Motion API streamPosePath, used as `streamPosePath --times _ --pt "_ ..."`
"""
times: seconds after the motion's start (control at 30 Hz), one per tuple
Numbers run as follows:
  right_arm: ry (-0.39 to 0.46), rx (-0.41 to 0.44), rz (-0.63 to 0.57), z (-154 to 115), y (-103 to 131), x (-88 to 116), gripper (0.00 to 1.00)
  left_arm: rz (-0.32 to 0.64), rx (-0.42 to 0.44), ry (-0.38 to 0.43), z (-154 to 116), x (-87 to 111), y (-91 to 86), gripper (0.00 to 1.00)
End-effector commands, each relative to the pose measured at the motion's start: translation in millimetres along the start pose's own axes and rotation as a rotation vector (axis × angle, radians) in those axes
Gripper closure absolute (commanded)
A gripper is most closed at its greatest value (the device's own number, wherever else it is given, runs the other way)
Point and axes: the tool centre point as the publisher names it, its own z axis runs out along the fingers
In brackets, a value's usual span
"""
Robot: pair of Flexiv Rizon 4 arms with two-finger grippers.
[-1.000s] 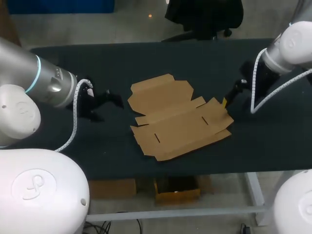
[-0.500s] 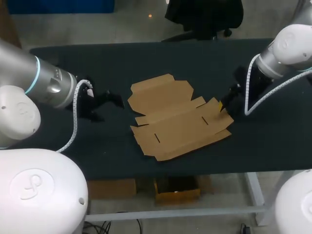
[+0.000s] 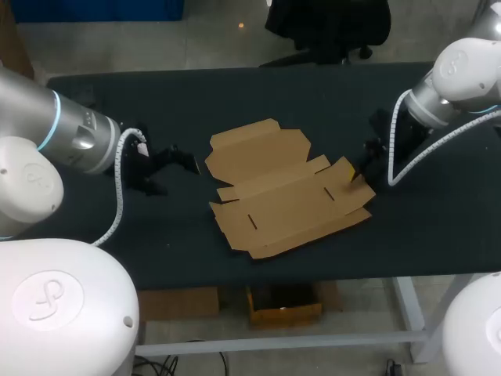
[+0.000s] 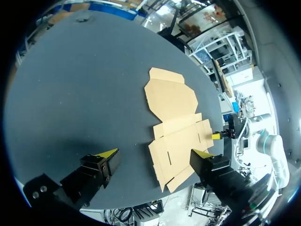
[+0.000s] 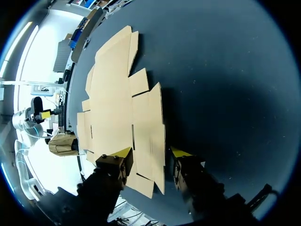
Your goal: Assemble the packaging by folding the flat box into shape, placing the metal phone stand inside, and closing the box properly
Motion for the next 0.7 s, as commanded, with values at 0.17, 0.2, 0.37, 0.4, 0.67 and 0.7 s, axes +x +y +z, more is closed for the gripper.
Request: streamPosePath --times 0.17,0.2,0.37,0.4,0.67,0.7 --pt "0.029 -0.010 0.000 3 2 0 0.98 0.007 -0.015 0.005 0 0.4 -4.0 0.00" --pt "0.034 -0.016 0.002 4 2 0 1.00 0.008 -0.015 0.005 -1 0.5 -4.2 0.00" --pt "0.065 -0.051 0.016 3 2 1 1.00 0.010 -0.024 0.011 -3 0.6 -6.2 0.00" --pt "0.071 -0.061 0.019 3 3 2 1.00 0.010 -0.027 0.011 -4 0.8 -6.8 0.00" --pt "0.120 -0.153 0.043 -3 3 4 1.00 0.023 -0.059 -0.005 -10 4.5 -10.2 0.00" --pt "0.124 -0.160 0.045 -3 4 4 1.00 0.024 -0.059 -0.006 -10 4.7 -10.2 0.00"
